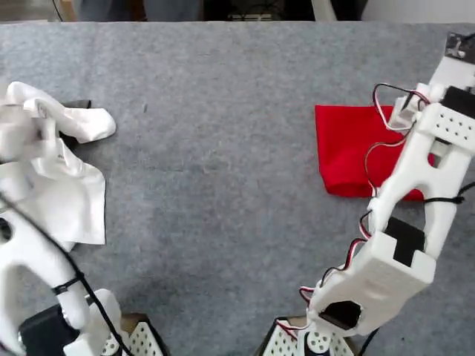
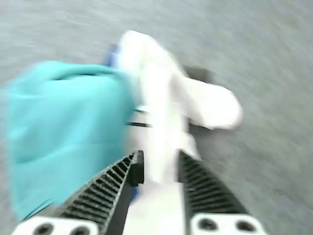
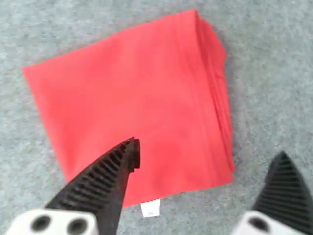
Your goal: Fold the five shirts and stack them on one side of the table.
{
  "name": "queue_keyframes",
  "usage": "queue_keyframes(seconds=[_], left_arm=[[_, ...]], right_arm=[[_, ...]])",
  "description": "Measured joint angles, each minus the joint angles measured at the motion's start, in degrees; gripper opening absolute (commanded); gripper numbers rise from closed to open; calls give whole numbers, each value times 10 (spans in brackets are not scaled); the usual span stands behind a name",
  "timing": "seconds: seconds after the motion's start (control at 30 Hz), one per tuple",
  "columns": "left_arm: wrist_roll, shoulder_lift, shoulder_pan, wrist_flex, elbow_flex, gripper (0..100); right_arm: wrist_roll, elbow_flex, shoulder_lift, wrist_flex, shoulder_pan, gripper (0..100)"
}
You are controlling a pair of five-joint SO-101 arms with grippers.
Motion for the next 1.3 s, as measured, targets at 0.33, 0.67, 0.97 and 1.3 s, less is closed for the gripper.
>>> queue_keyframes(seconds=[0.33,0.67,0.97,1.3], left_arm=[[-7,120,-134,-141,94,213],[-7,57,-92,-151,98,30],[-6,-156,43,-145,101,29],[-5,-265,370,-54,101,29]], right_arm=[[0,-4,0,33,-59,255],[0,-4,0,67,-62,255],[0,-4,0,71,-62,255],[0,-4,0,71,-62,255]])
